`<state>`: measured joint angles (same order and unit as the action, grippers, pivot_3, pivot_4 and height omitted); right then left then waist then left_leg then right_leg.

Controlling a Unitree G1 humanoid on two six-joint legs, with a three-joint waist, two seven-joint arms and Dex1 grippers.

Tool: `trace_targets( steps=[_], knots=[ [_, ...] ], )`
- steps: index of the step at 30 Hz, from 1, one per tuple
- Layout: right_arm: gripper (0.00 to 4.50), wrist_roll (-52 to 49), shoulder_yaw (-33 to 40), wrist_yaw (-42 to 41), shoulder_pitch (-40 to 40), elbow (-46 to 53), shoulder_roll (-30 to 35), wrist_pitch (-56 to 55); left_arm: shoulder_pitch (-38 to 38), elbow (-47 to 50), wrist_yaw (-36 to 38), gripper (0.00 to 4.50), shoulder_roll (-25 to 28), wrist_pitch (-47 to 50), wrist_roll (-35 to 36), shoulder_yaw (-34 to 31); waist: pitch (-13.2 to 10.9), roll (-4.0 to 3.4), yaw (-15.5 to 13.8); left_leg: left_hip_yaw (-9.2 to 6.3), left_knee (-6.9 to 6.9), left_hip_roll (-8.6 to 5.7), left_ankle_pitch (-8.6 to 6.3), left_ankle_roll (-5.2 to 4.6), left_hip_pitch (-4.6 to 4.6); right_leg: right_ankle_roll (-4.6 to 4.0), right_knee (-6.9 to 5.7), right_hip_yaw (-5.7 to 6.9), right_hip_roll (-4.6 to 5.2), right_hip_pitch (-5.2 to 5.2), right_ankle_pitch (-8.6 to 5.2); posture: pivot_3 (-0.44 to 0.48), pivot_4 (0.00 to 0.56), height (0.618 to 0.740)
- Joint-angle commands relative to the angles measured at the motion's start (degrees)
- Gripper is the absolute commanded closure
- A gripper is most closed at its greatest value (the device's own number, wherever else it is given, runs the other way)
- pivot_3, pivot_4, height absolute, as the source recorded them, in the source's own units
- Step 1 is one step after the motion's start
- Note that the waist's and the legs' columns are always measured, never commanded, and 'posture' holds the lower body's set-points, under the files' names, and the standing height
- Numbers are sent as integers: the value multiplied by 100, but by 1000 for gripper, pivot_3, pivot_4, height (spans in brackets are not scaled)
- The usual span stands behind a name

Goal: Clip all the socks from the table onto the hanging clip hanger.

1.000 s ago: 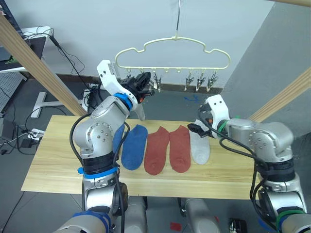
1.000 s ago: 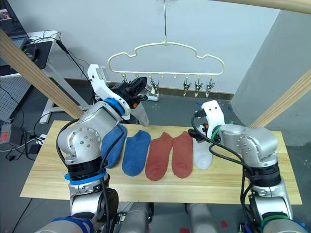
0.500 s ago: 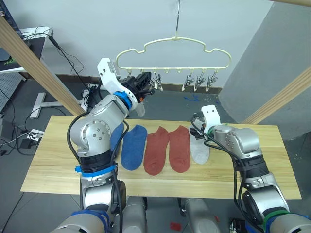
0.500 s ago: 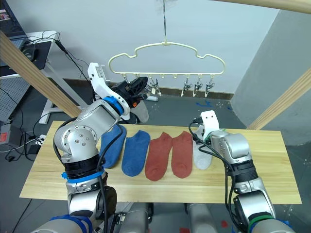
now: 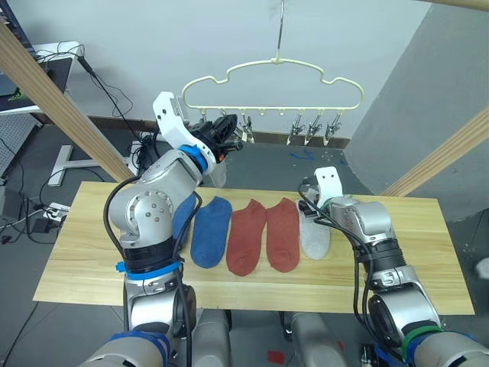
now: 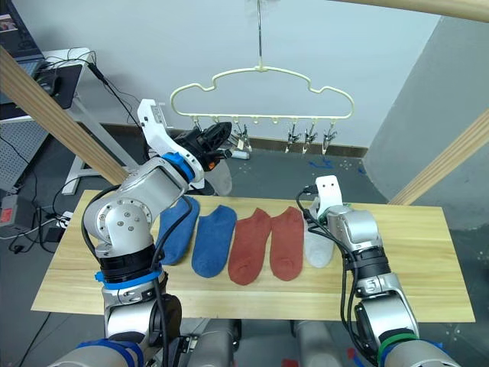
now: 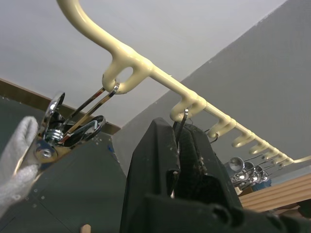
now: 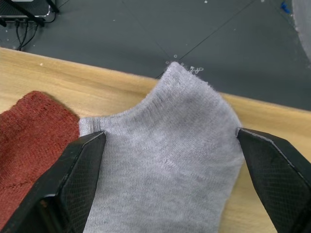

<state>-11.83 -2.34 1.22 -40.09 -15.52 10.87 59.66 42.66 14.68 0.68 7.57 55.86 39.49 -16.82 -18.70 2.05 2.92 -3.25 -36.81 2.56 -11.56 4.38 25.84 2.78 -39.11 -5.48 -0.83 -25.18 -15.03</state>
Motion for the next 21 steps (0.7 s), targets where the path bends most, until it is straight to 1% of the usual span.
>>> trace_targets(
  steps=[1, 5, 6, 7, 9, 12, 16, 21],
  knots=[
    [0, 112, 95, -21, 59, 104, -30, 116, 5, 271, -14, 4496, 45, 0, 179, -58, 0, 0, -2, 0, 0, 0, 0, 0, 0, 0, 0, 0, 0, 0, 1, -13, 323, 740],
    [0, 150, 165, -22, 84, 150, -88, 140, 16, 256, -34, 4496, 66, 7, 222, -76, 0, 0, -7, 0, 0, 0, 0, 0, 0, 1, 0, 1, 0, 0, 1, -11, 322, 740],
    [391, 165, 189, -19, 88, 160, -104, 152, 17, 256, -35, 4500, 70, 10, 229, -76, 0, 0, -9, 0, 0, 0, 0, 0, 0, 1, 0, 1, 0, 1, 1, -11, 322, 740],
    [624, 184, 214, -11, 91, 167, -117, 165, 17, 256, -36, 4500, 74, 12, 235, -77, 0, 0, -9, 0, 0, 0, 0, 0, 0, 1, 0, 1, 0, 0, 2, -11, 322, 740],
    [1293, 216, 257, -3, 90, 164, -136, 185, 17, 251, -31, 4500, 79, 17, 246, -79, 0, 0, -10, 0, 0, 0, 0, 0, 0, 1, 0, 0, 0, 1, 2, -14, 318, 740],
    [2432, 239, 304, 6, 83, 153, -163, 211, 15, 245, -17, 4500, 92, 29, 268, -89, 0, 0, -9, 0, -1, 0, 0, 0, 0, 1, 0, 1, 0, 1, 3, -14, 317, 740],
    [3794, 253, 345, 5, 79, 169, -194, 262, 25, 224, -14, 4500, 118, 86, 375, -160, 0, 0, -8, 0, -1, 0, 0, 0, 0, 1, 0, 0, 0, 1, 5, -17, 315, 740],
    [3794, 241, 326, -55, 82, 376, -192, 370, 117, 101, -98, 4500, 88, 271, 783, -444, 0, 0, -6, 0, -2, 0, 0, 0, 0, 1, 0, 1, 0, 1, 6, -19, 312, 740]
  ],
)
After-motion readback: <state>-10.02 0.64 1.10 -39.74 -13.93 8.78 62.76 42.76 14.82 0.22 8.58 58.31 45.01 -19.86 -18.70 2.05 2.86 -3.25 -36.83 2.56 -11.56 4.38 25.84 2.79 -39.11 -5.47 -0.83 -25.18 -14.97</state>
